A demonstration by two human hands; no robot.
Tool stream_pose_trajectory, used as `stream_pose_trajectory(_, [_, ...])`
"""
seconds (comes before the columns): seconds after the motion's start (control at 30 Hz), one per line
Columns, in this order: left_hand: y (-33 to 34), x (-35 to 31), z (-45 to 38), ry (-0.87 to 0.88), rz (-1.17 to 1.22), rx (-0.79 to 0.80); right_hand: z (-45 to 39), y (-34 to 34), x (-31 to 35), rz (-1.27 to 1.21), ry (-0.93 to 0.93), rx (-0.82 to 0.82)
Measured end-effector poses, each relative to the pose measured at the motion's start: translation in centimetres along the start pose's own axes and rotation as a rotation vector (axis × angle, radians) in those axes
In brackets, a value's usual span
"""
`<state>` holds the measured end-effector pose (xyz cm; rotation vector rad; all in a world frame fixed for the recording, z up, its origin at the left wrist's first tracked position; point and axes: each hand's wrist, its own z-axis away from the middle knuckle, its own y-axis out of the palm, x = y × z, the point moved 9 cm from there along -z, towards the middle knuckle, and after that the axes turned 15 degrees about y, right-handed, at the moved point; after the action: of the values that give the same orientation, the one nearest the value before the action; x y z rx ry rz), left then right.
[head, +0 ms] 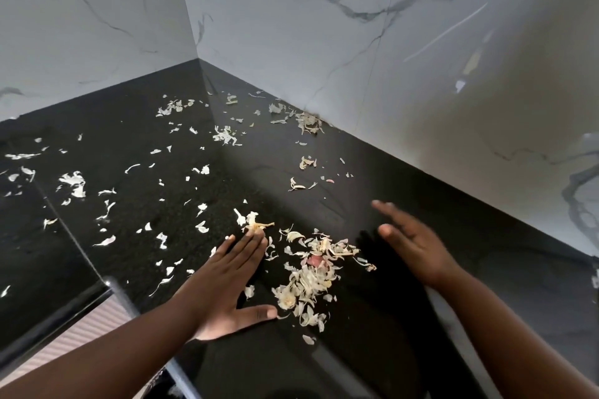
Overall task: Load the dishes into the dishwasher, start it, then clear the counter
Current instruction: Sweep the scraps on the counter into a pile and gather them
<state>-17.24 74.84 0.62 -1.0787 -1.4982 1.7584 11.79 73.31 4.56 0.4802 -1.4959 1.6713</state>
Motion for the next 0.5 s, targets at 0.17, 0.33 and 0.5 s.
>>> stream_pose_trajectory(0.17, [0.0, -0.2, -0.1, 0.011, 0.012, -0.014, 2.1, -4.2, -9.1, 0.54, 0.399, -0.222])
stream_pose_trajectory(0.33, [-0.1, -0.3, -0.1, 0.022, 0.027, -0.04, 2.4, 3.2, -3.1, 0.57, 0.255, -0.201])
stream_pose_trajectory(0.5, [-0.1, -0.2, -0.1, 0.004, 0.01, 0.005, 2.4, 12.3, 4.8, 0.463, 0.066, -0.053])
